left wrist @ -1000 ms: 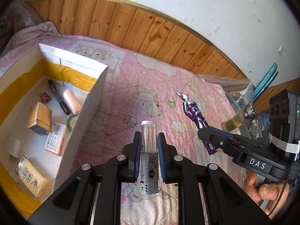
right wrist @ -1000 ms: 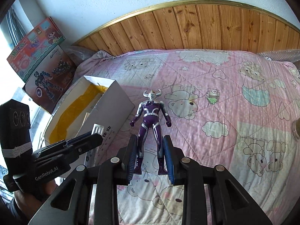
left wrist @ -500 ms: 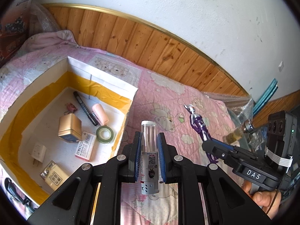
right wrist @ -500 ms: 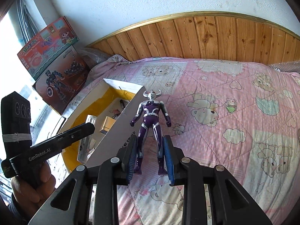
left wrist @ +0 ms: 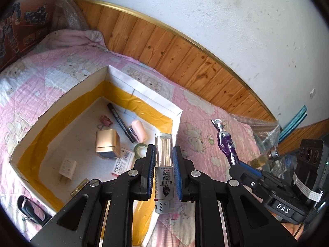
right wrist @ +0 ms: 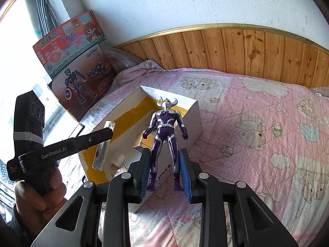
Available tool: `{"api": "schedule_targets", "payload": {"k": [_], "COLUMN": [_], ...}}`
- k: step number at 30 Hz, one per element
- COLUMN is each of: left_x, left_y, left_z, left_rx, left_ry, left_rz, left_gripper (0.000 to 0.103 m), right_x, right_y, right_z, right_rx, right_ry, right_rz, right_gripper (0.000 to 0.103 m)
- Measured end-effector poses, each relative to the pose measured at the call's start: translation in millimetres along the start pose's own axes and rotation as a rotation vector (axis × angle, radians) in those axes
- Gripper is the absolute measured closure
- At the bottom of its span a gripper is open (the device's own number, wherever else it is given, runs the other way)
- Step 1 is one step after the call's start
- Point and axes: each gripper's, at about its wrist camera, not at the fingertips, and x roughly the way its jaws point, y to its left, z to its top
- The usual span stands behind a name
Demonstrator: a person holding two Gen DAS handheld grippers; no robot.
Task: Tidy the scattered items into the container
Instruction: 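Lift the bottle and purple figure and carry them over the white box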
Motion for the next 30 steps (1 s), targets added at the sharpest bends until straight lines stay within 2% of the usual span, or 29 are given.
{"api": "schedule_targets", "payload": {"k": [14,30], "left_x": [0,30], "left_y": [53,94], "left_z": [30,50], "left_rx": [-0.077,-0.114], "left_ry": [-0.018,0.01], "left_rz": [0.034,0.087], "left_gripper": [0.086,0.086], "right_x": [39,87], "right_y": [48,91], "right_z": [-4,-9], "right_rx": [-0.068,-0.169], "right_ry": [0.039,0.084], "right_rz": [0.026,0.015], "right_gripper": [0.074,0.074]}}
